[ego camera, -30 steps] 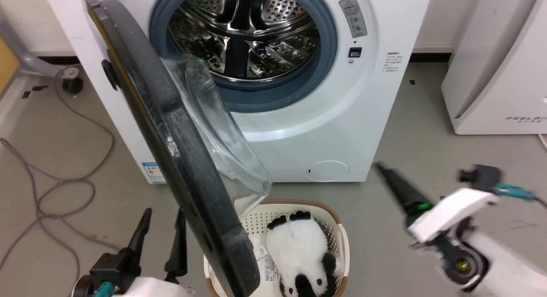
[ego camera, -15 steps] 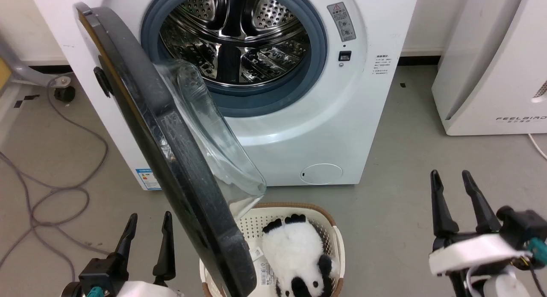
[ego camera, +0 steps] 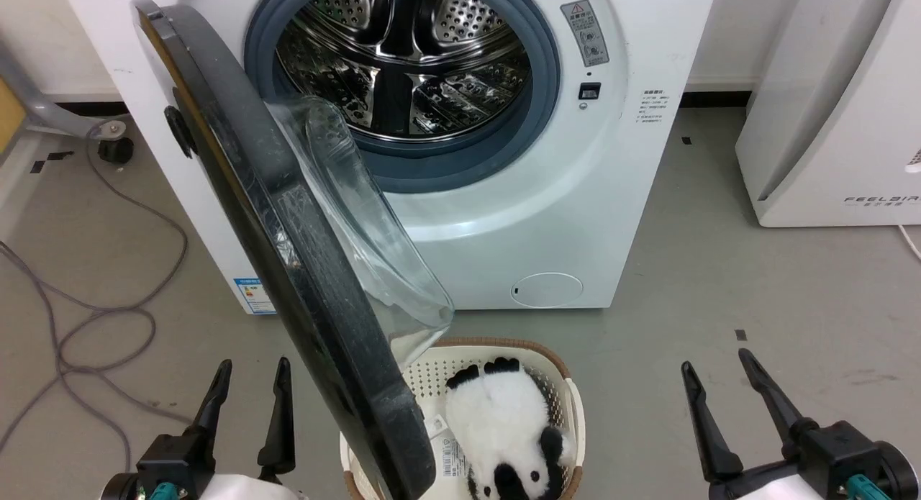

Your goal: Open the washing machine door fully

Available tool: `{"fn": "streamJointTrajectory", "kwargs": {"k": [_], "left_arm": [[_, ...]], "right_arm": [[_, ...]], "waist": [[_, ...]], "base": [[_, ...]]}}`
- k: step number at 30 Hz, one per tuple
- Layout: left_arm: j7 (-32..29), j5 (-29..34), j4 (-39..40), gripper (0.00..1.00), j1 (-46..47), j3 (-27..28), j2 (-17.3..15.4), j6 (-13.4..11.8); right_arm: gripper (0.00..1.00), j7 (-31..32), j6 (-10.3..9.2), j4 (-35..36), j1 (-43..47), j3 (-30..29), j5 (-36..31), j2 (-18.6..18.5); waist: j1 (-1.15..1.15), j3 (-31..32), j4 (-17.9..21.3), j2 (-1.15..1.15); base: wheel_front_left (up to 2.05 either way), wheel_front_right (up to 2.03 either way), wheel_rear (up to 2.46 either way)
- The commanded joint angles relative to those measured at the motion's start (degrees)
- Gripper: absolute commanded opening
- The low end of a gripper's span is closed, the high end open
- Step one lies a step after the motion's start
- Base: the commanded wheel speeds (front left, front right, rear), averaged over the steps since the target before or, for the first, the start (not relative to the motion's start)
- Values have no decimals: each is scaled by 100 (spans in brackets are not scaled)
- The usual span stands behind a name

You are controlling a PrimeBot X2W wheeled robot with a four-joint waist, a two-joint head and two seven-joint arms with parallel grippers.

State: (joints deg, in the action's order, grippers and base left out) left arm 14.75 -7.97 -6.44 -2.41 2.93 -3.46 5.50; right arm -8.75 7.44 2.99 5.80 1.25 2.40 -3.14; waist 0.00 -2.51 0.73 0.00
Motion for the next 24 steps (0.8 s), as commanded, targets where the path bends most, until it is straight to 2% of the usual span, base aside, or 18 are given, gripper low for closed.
{"fn": "streamJointTrajectory", "kwargs": {"k": [1, 5, 6, 7, 17, 24], "left_arm": [[25, 52, -28, 100, -14, 18, -43, 13], [25, 67, -71, 100, -24, 19, -45, 22], [25, 63, -89, 45, -26, 19, -48, 26], [25, 54, -110, 0, -27, 14, -51, 33], [25, 38, -111, 0, -7, 19, -86, 56], [25, 29, 314, 0, 103, 129, -160, -4]], "right_arm": [[100, 5, 5, -15, 59, 16, 0, 25], [100, -17, 5, -119, 37, 14, 81, 25], [100, -28, 5, -135, 24, 15, 98, 25], [100, -39, 5, -150, 16, 14, 108, 25], [100, -81, 5, -256, -4, 21, 236, 25], [100, -90, 5, -310, 17, 5, 302, 26]], "waist": [[0, 5, 8, 0], [0, 13, 14, 0], [0, 16, 16, 0], [0, 18, 17, 0], [0, 44, 34, 0], [0, 81, 26, 0]], "base": [[0, 0, 0], [0, 0, 0], [0, 0, 0], [0, 0, 0], [0, 0, 0], [0, 0, 0]]}}
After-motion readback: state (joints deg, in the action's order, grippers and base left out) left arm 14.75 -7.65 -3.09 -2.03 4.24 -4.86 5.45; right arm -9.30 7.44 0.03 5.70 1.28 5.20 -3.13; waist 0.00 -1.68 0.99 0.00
